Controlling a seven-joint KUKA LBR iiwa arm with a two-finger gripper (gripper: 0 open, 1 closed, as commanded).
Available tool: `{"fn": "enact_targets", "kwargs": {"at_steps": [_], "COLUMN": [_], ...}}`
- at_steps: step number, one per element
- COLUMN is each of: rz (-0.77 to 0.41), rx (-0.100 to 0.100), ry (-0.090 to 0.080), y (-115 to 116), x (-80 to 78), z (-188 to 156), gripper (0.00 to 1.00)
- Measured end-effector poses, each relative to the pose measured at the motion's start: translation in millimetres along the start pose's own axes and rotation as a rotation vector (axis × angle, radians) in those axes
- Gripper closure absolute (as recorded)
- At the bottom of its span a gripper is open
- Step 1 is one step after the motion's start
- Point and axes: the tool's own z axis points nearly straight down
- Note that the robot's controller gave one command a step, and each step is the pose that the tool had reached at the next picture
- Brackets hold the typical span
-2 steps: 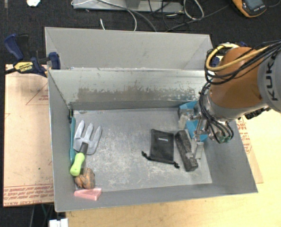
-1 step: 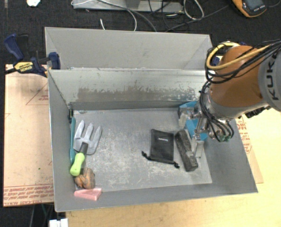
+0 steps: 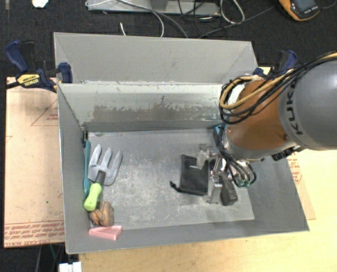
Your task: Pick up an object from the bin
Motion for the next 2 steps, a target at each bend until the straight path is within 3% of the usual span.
{"fn": "enact_targets", "kwargs": {"at_steps": [1,2], "rz": [-0.039,0.054], "rx": [0.002,-0.001], "ry": [-0.007,0.003], "y": [25.8,19.2], "x": [-3.2,-17.6], "z": [45.6,45.4], "gripper": [0.0,1.0]}}
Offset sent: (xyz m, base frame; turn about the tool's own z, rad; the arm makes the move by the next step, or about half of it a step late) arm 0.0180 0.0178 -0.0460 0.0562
